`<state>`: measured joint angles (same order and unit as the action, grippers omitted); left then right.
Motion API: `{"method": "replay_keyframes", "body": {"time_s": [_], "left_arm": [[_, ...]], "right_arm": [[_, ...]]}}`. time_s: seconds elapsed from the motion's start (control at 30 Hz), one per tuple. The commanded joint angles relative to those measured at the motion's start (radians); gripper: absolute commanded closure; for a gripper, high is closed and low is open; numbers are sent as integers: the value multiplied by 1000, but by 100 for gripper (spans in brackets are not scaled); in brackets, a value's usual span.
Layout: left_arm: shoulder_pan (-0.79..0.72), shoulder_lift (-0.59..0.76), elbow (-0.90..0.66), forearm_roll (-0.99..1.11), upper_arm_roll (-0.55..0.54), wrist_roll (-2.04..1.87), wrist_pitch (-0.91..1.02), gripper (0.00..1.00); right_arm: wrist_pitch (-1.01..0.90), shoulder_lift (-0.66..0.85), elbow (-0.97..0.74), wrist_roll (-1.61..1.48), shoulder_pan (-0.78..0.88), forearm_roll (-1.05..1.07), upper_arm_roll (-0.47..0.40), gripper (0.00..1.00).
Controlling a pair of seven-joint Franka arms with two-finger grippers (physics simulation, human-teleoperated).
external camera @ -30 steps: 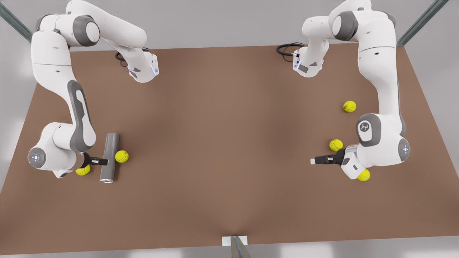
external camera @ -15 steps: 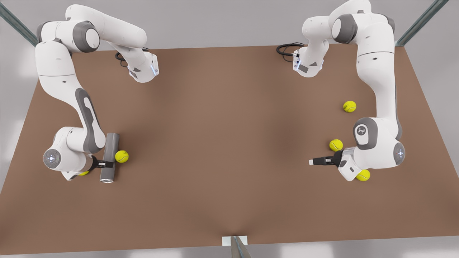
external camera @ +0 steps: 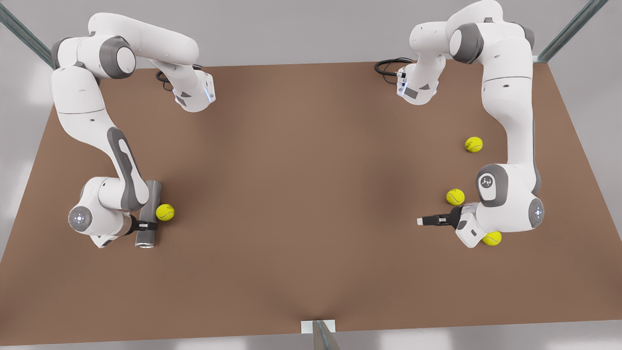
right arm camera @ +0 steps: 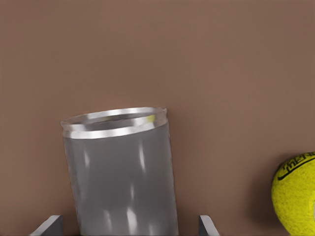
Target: Put the tennis tube upright
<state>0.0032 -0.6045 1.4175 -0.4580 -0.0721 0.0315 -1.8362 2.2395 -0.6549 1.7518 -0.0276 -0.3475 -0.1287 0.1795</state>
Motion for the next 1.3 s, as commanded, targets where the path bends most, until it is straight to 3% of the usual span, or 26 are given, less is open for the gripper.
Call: {"method": "replay_keyframes", "body": {"time_s": [0.0, 0.53, 0.6, 0.7, 1.07, 1.27], "left_arm": [[0, 0, 0, -1, 0, 1, 0, 1], [1, -3, 0, -1, -2, -1, 0, 1], [0, -1, 0, -1, -2, -1, 2, 1], [1, -1, 0, -1, -2, -1, 2, 1], [3, 6, -2, -1, 0, -2, 5, 1], [0, 8, 0, -5, -2, -12, 15, 1]], "right_arm": [[0, 0, 0, 0, 1, 1, 0, 0], [43, -37, 9, 0, 2, -5, 0, 0], [43, -35, 9, -2, 1, -5, 0, 8], [43, -35, 9, -5, -2, -6, 0, 10], [45, -31, 20, -6, -4, -9, 0, 12], [45, -31, 20, -8, -5, -9, 0, 20]]}}
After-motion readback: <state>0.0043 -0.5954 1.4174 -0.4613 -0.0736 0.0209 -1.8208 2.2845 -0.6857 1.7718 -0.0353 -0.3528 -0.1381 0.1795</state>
